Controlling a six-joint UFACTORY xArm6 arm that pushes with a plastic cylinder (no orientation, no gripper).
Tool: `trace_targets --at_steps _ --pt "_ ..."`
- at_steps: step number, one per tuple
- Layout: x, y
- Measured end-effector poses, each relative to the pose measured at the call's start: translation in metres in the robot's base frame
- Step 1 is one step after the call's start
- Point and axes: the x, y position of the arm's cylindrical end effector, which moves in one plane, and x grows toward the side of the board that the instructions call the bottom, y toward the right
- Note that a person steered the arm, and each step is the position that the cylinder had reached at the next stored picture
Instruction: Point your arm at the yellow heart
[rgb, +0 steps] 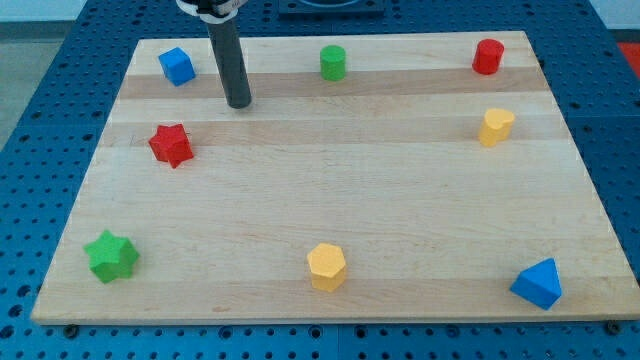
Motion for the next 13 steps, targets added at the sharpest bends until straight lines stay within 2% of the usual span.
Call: trace_targets --at_steps 3,4,5,6,7,8,10,11,12,13 --pt "-0.003 -0.002" --pt "0.046 -0.028" --pt "0.047 -0.028" --pt "0.118 -0.001" --pt "0.146 0.009" --pt "0.141 0.076" --pt "0.074 0.242" --pt "0.064 0.258" --pt "0.022 0.261" --pt "-0.011 0.329"
